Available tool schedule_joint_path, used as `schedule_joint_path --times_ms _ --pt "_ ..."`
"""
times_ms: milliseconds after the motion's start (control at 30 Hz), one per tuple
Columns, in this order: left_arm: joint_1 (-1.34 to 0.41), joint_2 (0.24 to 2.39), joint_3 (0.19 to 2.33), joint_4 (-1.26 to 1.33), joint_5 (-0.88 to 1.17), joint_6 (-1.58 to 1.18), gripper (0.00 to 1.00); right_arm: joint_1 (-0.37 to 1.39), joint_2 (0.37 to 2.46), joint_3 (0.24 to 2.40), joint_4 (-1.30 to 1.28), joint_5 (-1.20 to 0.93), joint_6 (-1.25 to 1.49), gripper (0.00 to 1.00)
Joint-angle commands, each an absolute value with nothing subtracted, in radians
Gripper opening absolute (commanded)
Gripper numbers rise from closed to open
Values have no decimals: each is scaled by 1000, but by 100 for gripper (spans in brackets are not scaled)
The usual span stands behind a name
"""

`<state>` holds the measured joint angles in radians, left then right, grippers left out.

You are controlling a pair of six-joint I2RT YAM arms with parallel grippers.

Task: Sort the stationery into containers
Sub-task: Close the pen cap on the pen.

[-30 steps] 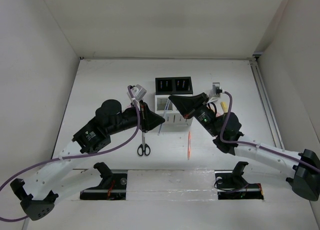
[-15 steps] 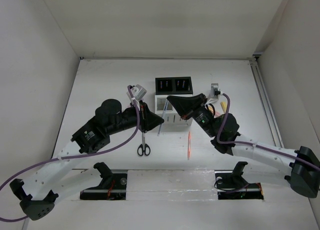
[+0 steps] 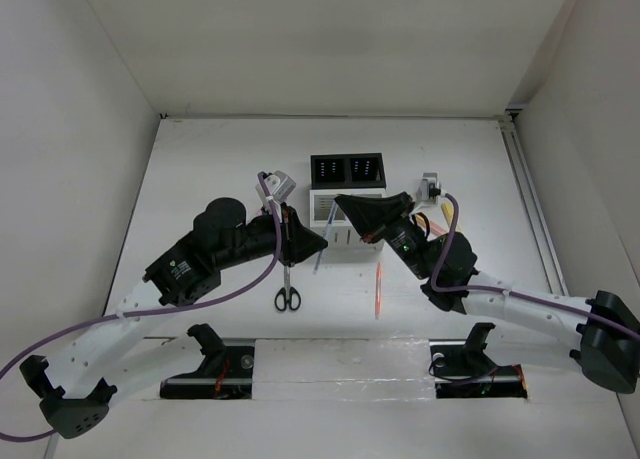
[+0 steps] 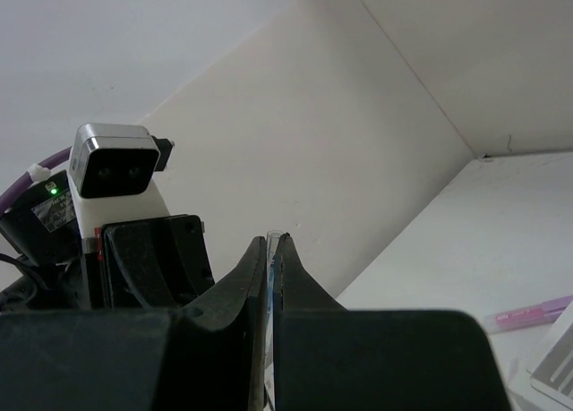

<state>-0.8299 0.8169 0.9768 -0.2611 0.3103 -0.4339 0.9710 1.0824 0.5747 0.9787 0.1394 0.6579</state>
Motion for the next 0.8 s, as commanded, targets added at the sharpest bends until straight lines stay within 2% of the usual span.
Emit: schedule_joint_path --times_ms 0,767 --pt "-822 795 1092 49 262 -423 0 1023 1120 523 813 25 606 0" --pt "-813 813 1140 -18 244 -385 0 1043 1178 514 788 -34 468 0"
